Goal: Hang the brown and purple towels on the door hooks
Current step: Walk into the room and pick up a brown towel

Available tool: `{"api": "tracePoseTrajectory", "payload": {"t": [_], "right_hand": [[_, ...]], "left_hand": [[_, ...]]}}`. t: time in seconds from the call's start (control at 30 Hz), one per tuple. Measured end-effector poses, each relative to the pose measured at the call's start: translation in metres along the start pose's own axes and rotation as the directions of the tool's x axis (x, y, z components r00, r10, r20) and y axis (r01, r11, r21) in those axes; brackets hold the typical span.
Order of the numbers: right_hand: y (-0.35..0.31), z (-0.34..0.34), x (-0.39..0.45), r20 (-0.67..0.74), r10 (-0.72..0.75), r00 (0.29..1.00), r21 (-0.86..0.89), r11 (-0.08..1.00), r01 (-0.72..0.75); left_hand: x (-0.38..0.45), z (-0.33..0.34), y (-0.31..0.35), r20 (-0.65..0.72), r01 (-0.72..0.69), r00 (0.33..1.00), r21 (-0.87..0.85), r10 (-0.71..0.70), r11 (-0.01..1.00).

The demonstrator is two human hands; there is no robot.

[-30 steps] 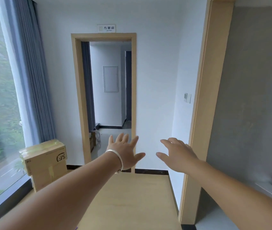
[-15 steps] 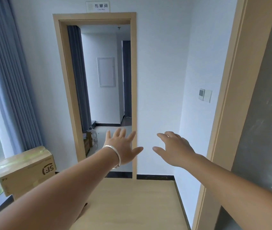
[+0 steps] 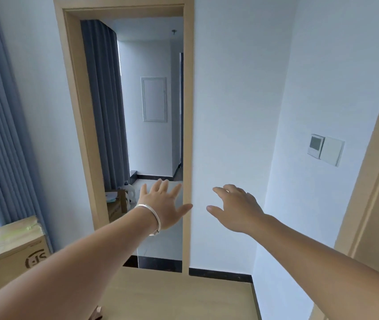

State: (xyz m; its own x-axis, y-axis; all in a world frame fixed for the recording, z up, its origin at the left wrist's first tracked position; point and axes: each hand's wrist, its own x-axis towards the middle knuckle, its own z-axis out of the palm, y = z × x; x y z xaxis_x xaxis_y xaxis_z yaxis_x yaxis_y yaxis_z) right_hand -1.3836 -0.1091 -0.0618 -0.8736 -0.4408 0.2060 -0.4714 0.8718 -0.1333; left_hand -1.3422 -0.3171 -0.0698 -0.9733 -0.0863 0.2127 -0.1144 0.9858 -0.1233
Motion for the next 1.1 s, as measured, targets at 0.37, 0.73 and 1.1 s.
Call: {"api": "tracePoseTrajectory", "payload": {"t": [0.37,0.73,1.1], "right_hand": [[0.027,0.044,0.176,0.038,-0.038,0.999,-0.02,0.999,0.039],[-0.025,0.075,0.388,0.03,-0.117,0.993,-0.049,0.992,0.118],[-0.217,0.163,0.51,0.1,-0.486,0.868,0.081,0.873,0.48]], "left_hand": [[0.167,0.061,-0.036,0.024,0.011,1.0,-0.023,-0.011,1.0],[0.333,0.093,-0.16,-0.059,0.067,0.996,-0.084,-0.073,0.994],[0.284,0.159,-0.345,0.049,0.469,0.883,-0.02,-0.467,0.883]]}}
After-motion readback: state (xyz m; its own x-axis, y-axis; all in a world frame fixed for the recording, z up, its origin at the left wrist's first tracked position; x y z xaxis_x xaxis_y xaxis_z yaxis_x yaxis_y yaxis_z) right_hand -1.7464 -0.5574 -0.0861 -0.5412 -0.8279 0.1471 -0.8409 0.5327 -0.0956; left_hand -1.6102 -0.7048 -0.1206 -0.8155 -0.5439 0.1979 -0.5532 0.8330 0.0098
